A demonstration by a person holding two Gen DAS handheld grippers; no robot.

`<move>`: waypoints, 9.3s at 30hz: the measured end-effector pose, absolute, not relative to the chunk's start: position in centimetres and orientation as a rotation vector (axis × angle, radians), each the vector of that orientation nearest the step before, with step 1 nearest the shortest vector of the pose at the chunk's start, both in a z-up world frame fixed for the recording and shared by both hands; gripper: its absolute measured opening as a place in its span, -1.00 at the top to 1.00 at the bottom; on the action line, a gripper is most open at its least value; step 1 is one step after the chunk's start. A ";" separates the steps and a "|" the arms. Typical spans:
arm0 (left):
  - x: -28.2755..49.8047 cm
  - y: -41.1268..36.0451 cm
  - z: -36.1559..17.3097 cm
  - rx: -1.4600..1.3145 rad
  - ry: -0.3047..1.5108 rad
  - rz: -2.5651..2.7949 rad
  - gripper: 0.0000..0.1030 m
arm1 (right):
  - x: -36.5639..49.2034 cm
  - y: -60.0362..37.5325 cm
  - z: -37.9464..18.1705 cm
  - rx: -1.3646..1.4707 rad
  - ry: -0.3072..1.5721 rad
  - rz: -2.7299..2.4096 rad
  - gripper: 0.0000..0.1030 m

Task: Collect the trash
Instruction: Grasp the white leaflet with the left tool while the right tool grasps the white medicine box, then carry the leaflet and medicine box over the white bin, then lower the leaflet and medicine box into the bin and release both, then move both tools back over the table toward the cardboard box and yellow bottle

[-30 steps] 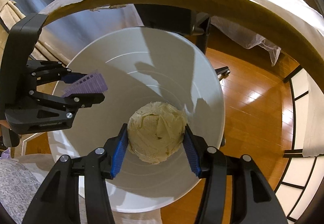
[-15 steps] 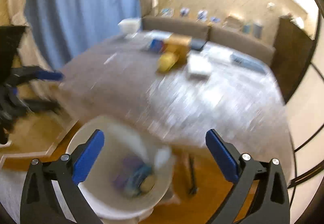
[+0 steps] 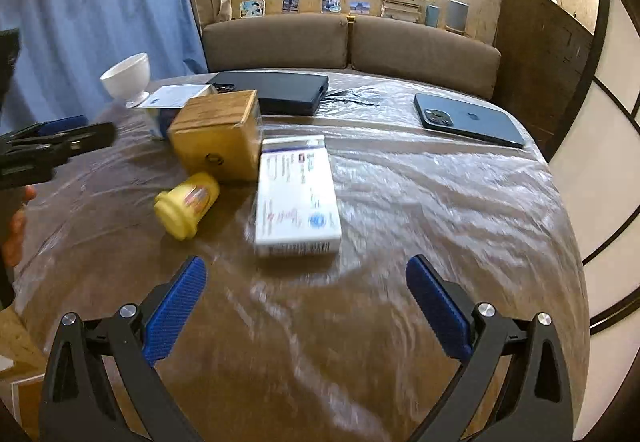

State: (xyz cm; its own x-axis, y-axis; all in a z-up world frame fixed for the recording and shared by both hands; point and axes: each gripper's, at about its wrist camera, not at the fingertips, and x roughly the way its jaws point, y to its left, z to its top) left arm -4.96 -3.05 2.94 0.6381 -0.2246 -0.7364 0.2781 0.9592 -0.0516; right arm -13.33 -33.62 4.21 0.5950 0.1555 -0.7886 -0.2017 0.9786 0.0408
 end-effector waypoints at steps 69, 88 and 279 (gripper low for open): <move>-8.0 -1.2 2.3 -0.017 0.870 -0.289 -0.65 | -16.9 -33.5 6.7 0.105 0.876 0.319 0.19; -11.5 -1.6 1.5 -0.031 0.887 -0.310 -0.65 | -17.8 -28.8 3.6 -0.073 0.933 0.313 0.01; -29.9 -7.1 6.2 0.262 0.695 -0.441 -0.98 | -30.8 -35.3 10.4 0.019 0.774 0.415 -0.85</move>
